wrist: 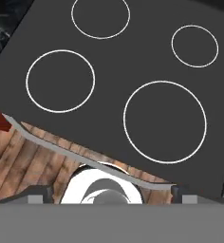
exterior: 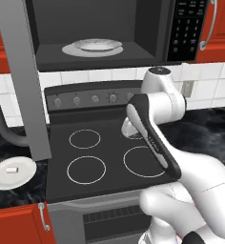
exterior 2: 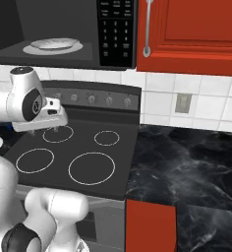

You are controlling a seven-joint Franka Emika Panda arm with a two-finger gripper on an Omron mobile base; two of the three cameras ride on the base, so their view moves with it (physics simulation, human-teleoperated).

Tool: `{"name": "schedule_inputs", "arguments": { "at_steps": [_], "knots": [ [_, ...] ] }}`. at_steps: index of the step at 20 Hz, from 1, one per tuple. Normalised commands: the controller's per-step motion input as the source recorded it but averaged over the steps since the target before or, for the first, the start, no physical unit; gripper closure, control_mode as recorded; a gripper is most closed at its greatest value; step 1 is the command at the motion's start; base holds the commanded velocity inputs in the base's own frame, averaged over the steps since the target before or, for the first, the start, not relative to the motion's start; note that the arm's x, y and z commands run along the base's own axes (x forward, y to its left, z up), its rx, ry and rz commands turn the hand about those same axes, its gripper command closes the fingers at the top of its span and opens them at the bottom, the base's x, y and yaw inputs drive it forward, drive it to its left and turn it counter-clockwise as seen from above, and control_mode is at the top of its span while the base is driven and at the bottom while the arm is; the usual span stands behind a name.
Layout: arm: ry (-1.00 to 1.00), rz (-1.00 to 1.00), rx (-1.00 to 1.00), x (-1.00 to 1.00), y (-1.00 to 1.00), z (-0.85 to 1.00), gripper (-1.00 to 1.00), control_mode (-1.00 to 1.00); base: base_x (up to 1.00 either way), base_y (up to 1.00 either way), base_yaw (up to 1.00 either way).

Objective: Pick the marshmallow from the counter and place it in the microwave.

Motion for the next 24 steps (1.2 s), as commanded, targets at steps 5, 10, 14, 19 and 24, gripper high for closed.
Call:
{"name": "schedule_inputs", "arguments": {
  "at_steps": [5,10,14,19,24],
  "knots": [
    [0.00,0.75,0.02,-0.42,1.00,-0.13,-1.00,-1.00,0.00,0.00,0.00],
    [0.00,0.79,0.07,-0.01,0.86,-0.05,-1.00,-1.00,0.00,0.00,0.00],
    [-0.03,0.60,0.19,0.57,0.71,-0.06,-1.00,-1.00,0.00,0.00,0.00],
    [-0.06,0.39,0.16,0.57,0.85,-0.22,-1.00,-1.00,0.00,0.00,0.00],
    [-0.09,0.25,0.13,0.56,0.85,-0.39,-1.00,-1.00,0.00,0.00,0.00]
  ]
}}
